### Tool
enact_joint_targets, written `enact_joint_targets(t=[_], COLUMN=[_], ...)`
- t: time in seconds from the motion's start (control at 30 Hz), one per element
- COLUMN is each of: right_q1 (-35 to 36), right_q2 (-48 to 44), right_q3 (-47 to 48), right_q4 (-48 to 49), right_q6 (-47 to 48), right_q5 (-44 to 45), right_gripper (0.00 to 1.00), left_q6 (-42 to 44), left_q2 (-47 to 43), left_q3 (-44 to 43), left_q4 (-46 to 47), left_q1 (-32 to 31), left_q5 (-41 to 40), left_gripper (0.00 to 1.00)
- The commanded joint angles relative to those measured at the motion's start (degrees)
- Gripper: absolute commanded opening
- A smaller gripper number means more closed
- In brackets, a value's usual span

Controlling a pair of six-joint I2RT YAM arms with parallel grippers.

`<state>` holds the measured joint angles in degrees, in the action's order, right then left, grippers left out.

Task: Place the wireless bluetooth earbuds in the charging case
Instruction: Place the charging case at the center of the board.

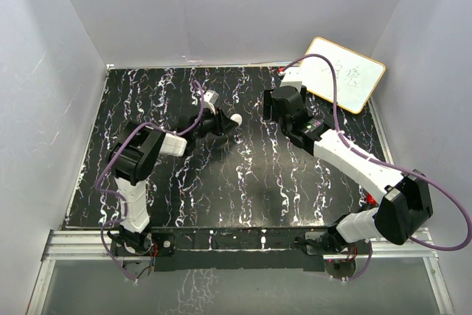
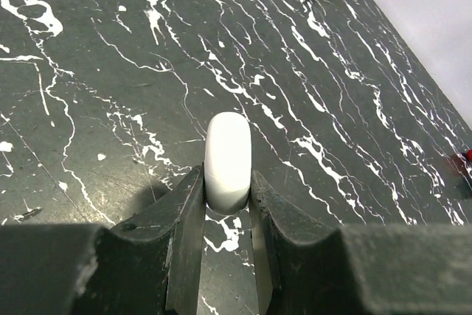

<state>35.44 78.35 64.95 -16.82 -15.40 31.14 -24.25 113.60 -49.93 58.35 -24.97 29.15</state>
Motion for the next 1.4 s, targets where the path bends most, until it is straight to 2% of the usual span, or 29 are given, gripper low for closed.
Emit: enact_joint_targets(t=[0.0,0.23,0.63,0.73,0.83,0.9,0.97,1.03,1.07,1.37], right_q1=[-0.5,-0.6,-0.7,-0.7,-0.7,-0.7,-0.7,-0.7,-0.8,-1.1], right_q2=[-1.8,-1.0,-1.2,-0.8,-0.5,-0.5,-0.4,-0.3,-0.2,-0.4], right_q3=[-0.2,-0.7,-1.7,-1.5,-1.4,-1.6,-1.8,-1.9,-2.0,-3.6], right_q4=[2.9,3.2,3.3,3.3,2.9,2.9,3.0,3.0,3.0,3.9], right_q6=[-0.7,-1.2,-1.6,-1.7,-1.8,-1.9,-2.0,-2.0,-2.0,-2.8], right_q5=[0.1,-0.9,-1.7,-1.9,-1.9,-2.0,-2.0,-2.0,-2.1,-1.8], right_gripper=[0.65,0.65,0.65,0.65,0.65,0.65,0.66,0.66,0.66,0.66], left_q6=[0.1,0.5,3.3,3.7,4.0,4.5,5.2,6.4,6.9,11.8], left_q2=[-0.4,0.7,1.9,1.9,1.1,-0.2,-2.5,-5.4,-7.0,-24.4], left_q3=[-2.9,-6.2,-9.4,-9.6,-9.6,-9.4,-9.0,-8.1,-7.4,-6.4], left_q4=[-6.2,-14.8,-23.5,-24.6,-25.4,-26.4,-27.4,-27.9,-27.5,-32.0], left_q1=[-0.3,-0.3,-1.0,-1.1,-1.1,-1.1,-1.1,-1.1,-1.1,-1.1], left_q5=[-1.3,-2.8,-5.7,-6.5,-7.7,-9.8,-12.4,-16.0,-17.2,-29.4], left_gripper=[0.00,0.04,0.12,0.17,0.29,0.42,0.62,0.88,0.97,0.99])
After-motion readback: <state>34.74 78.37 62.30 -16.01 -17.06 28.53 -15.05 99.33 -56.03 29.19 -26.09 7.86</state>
